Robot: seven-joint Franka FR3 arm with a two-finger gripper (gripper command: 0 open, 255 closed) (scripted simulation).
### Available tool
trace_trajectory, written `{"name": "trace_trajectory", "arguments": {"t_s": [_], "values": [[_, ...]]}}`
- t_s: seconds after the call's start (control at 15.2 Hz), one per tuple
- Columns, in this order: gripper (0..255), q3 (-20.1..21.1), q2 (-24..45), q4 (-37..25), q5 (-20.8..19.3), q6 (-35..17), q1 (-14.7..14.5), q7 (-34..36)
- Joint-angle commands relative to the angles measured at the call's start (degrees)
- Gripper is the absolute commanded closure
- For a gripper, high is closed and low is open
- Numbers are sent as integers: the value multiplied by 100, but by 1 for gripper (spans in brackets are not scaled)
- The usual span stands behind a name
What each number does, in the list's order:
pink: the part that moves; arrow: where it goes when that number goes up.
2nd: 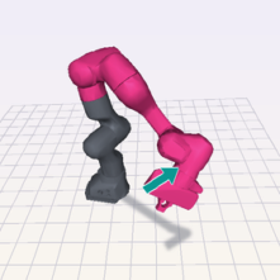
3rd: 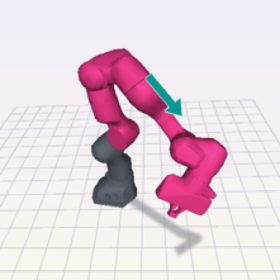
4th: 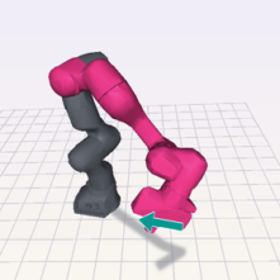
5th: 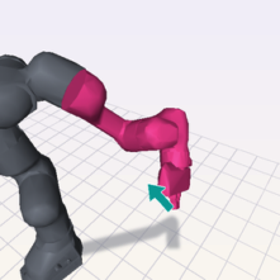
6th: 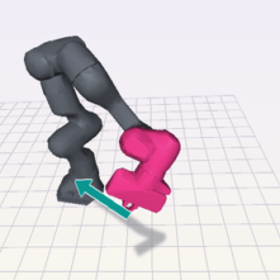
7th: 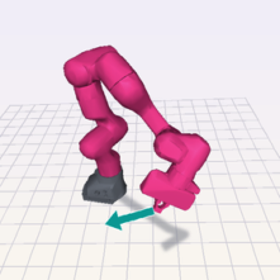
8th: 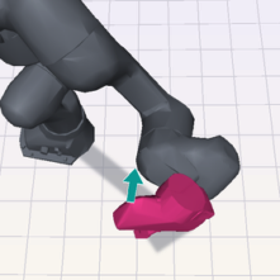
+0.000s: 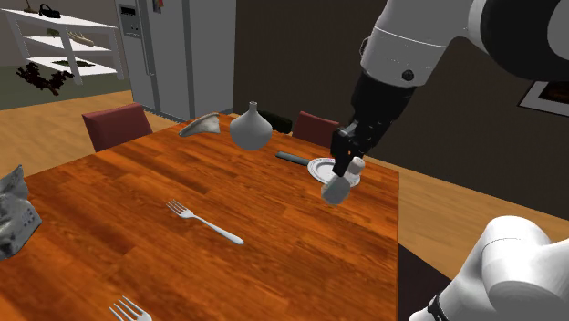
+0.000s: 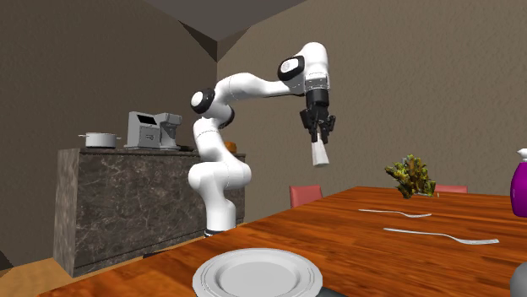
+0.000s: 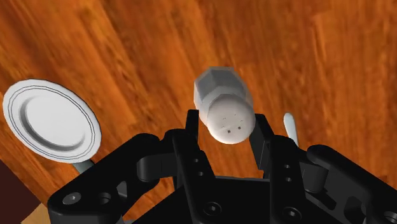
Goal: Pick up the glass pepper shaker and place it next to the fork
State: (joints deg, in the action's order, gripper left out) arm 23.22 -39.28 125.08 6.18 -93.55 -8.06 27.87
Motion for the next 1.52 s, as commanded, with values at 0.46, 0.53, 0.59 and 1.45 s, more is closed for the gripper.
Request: {"name": "trace_trajectory", "arguments": {"t_s": [0.46, 0.53, 0.59, 1.45], "values": [[255, 1370, 1253, -1256, 24, -30, 138, 1377], [255, 1544, 1430, -1429, -25, -24, 174, 1546], [255, 1724, 1619, -1611, -88, -15, 212, 1722], [255, 3197, 3372, -2599, -1148, -243, 357, 3313]]}}
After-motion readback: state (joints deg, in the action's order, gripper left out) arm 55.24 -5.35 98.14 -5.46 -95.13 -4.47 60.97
